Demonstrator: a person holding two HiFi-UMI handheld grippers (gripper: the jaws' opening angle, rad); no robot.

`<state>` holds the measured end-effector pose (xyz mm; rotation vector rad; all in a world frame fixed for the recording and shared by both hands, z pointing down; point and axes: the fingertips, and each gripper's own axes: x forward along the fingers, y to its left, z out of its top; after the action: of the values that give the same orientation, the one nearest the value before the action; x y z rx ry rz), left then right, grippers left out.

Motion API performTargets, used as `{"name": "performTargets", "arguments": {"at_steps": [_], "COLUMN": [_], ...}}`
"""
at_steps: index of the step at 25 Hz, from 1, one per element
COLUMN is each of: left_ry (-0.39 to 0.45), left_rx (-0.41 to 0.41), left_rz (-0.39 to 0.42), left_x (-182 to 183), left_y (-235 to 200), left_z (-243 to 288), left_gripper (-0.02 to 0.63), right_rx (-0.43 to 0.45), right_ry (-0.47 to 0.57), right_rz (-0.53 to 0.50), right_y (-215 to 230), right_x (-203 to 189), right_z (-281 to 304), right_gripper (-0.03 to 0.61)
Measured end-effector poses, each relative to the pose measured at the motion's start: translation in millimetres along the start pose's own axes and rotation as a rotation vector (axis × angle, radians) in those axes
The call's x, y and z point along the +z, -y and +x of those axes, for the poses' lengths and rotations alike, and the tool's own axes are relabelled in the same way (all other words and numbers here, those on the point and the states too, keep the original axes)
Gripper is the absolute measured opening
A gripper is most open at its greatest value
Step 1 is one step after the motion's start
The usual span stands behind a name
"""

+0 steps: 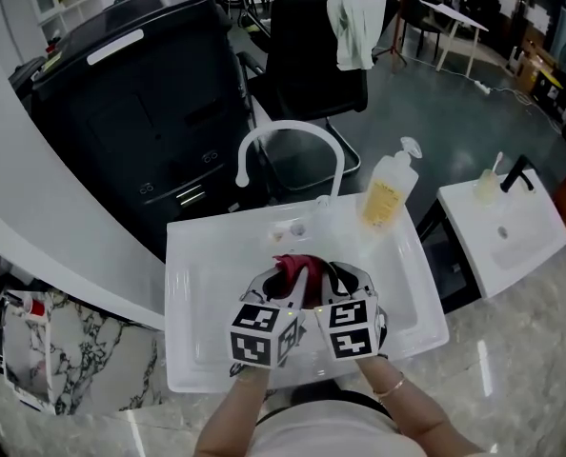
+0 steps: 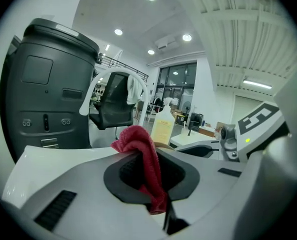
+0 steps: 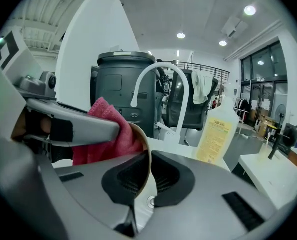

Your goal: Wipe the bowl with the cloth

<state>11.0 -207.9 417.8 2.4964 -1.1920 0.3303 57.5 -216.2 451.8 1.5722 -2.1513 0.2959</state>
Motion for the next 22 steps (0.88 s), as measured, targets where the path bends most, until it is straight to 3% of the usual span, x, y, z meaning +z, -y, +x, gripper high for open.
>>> {"name": "performTargets", "arguments": {"at_steps": [14, 19, 22], "left_ry": [0.038, 0.070, 0.013], "left_rx": [0.115, 0.029, -0.063], "left_rz": [-0.087, -0.090, -0.072], "left_x": [-0.6, 11.3, 4.8], "left_y": [-41.6, -18.1, 5.8], "left_z": [-33.6, -44.2, -31.9], "left_gripper": [0.044, 0.044, 0.044], "right_rx": [-0.036, -0.027, -0.010], "right_ry": [-0.034, -0.036, -0.023], "right_rz": [0.078, 0.103, 0.117], "right_y": [23.6, 20.8, 11.2], "right_x": [-12.5, -14.3, -10.1], "right_z": [10.3, 13.3, 12.4], "right_gripper": [0.015, 0.014, 0.014]}}
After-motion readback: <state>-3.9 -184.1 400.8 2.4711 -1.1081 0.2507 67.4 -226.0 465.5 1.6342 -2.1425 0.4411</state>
